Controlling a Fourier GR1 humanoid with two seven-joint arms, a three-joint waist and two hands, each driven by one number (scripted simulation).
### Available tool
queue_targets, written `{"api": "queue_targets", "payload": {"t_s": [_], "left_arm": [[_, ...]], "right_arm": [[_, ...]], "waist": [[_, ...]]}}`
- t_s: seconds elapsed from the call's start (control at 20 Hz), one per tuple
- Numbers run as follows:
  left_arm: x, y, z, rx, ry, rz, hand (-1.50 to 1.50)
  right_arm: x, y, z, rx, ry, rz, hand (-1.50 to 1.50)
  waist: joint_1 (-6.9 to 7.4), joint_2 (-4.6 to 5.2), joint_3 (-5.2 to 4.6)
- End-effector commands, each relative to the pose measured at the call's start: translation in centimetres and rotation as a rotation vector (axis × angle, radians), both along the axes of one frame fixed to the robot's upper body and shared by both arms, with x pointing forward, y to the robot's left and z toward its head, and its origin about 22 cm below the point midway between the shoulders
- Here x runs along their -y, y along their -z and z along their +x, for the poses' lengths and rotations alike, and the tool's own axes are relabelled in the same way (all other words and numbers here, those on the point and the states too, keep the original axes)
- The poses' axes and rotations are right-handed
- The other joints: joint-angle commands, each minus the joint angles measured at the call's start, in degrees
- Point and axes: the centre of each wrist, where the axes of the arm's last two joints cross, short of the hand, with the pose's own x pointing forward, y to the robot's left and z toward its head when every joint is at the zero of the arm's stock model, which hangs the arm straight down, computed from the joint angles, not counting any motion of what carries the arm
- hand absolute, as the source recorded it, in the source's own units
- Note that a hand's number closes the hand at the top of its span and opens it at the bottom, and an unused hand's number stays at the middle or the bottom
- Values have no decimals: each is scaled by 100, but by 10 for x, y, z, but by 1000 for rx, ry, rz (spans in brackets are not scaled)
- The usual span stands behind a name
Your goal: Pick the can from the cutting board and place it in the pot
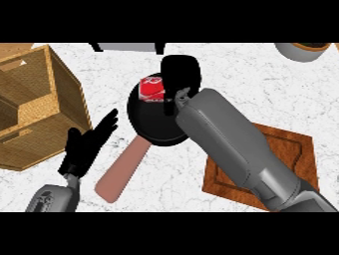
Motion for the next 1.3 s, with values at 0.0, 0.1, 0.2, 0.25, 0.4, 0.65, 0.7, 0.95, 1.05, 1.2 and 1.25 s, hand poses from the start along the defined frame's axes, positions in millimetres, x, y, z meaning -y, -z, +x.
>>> {"api": "queue_targets", "payload": {"t_s": [0.0,0.1,0.2,0.25,0.4,0.65,0.7,0.95,1.05,1.2,1.25], "left_arm": [[9,-7,8,15,10,8,0],[7,15,2,9,9,-2,0],[17,-1,6,6,10,0,0],[7,4,-3,-2,31,3,0],[-5,0,3,7,21,7,0],[3,-1,2,7,17,13,0],[1,-4,8,-4,22,11,0],[2,5,3,-16,-19,0,0],[-16,5,-9,-21,-22,0,0],[-16,18,-9,-9,-59,10,0],[-11,-2,-13,-7,-51,10,0]], "right_arm": [[10,43,5,-206,113,-64,-150],[-6,7,13,-214,95,-63,-150],[0,25,19,-195,83,-8,-150],[-8,21,7,-154,57,89,-150],[-2,4,9,9,48,373,-150],[1,-23,7,221,81,730,-150],[4,-26,9,268,125,801,-150],[18,-28,20,431,259,977,-150],[25,-28,23,499,287,1019,-150],[42,-12,12,517,269,1089,-150],[58,-10,17,523,289,1120,-150]], "waist": [[72,20,2],[28,12,-1],[44,15,5],[171,20,5],[111,34,13],[63,-8,20],[75,19,19],[-101,3,11],[-128,-30,12],[-326,-60,11],[-268,-65,16]]}}
